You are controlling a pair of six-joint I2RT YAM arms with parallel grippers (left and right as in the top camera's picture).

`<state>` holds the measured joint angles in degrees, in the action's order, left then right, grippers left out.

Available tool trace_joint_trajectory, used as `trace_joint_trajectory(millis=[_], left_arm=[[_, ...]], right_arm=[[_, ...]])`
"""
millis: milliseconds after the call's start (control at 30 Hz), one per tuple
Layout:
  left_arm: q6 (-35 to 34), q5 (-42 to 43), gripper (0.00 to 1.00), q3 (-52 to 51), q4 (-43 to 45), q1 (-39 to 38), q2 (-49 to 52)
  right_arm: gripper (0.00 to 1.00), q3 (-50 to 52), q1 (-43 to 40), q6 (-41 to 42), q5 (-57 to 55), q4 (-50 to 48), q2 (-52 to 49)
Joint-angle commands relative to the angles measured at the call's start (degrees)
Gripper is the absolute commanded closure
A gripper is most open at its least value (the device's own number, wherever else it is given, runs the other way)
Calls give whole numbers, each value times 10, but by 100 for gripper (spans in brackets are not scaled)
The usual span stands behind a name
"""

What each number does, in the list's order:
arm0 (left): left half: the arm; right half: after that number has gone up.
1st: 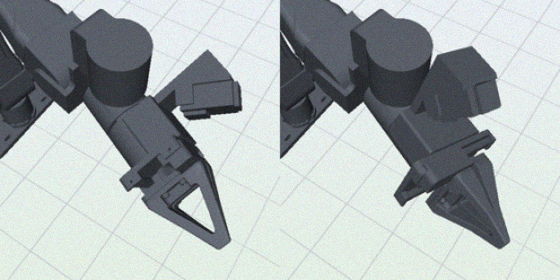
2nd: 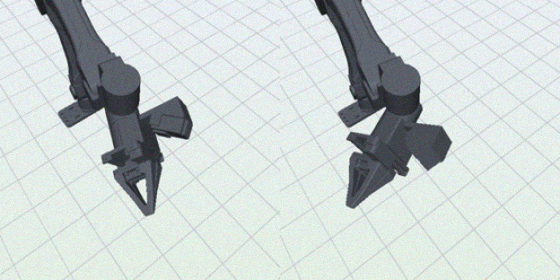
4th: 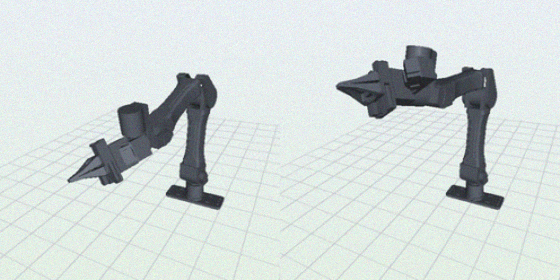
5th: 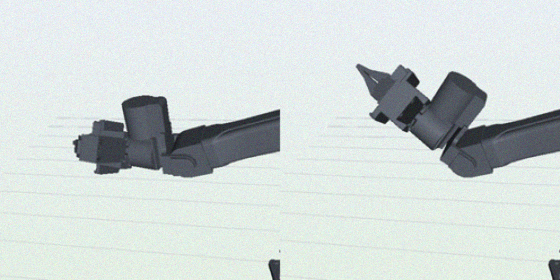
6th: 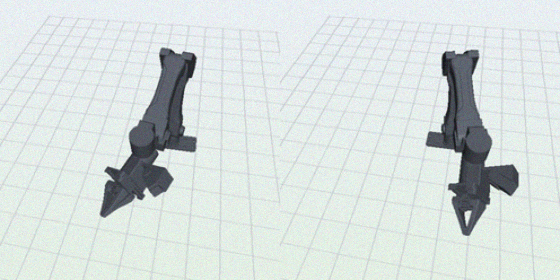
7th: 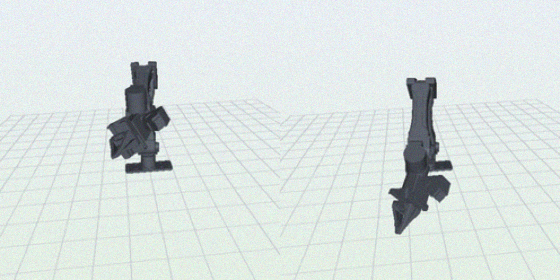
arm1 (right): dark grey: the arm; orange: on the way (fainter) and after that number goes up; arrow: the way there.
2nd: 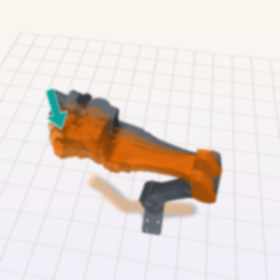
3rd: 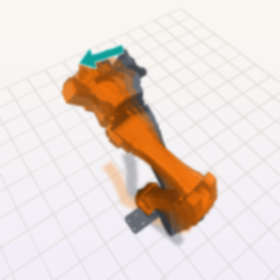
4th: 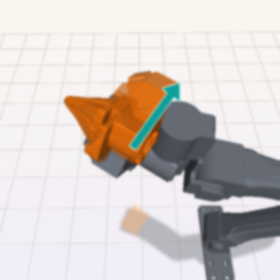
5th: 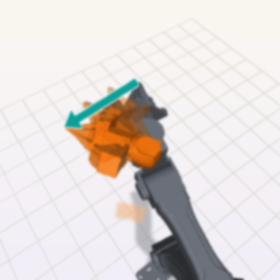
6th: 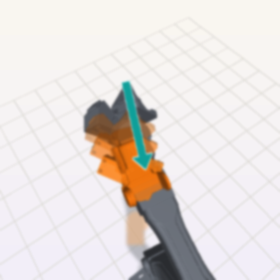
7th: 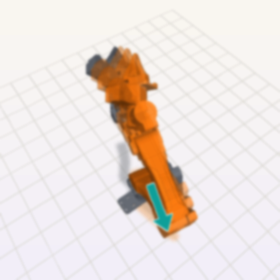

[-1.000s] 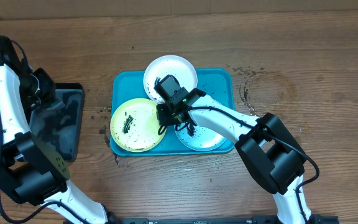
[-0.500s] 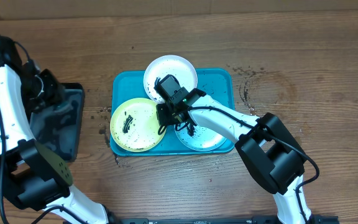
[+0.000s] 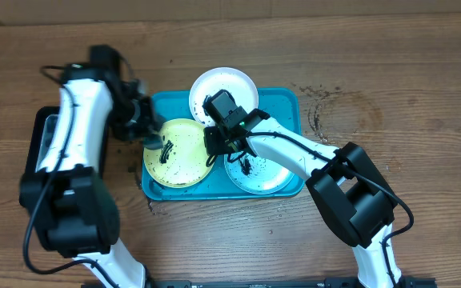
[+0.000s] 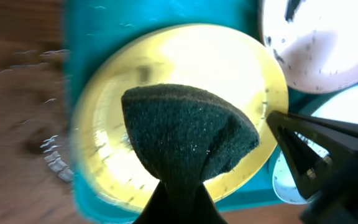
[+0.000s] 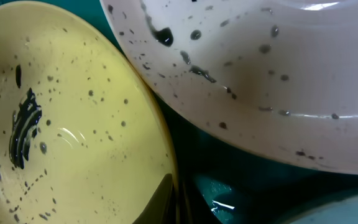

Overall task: Clean dirty plates on tray and stack at the side
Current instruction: 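Scrub the yellow plate with the sponge in the left gripper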

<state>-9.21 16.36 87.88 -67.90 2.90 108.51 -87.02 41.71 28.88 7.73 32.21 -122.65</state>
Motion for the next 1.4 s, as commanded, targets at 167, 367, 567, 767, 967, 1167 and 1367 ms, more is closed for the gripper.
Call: trace_joint_trajectory(millis=[167, 367, 567, 767, 967, 1167, 1367], left_arm=[[0, 13, 96, -122, 132, -77, -10], [-17, 11, 96, -189, 205, -82, -10], [-25, -14, 80, -234, 253, -82, -10], [-49, -158, 96, -239, 244, -82, -10], [-110, -278, 96, -231, 223, -82, -10], [-110, -294, 96, -188, 216, -82, -10], [-109, -220, 96, -96, 154, -82, -10]], right_arm=[[95, -20, -3, 0, 16, 2, -4], [95, -20, -5, 0, 43, 15, -4], [94, -20, -14, 0, 44, 18, -4], [94, -20, -14, 0, 43, 23, -4], [94, -20, -14, 0, 43, 28, -4], [94, -20, -14, -4, 43, 28, -4], [94, -20, -14, -4, 43, 28, -4]])
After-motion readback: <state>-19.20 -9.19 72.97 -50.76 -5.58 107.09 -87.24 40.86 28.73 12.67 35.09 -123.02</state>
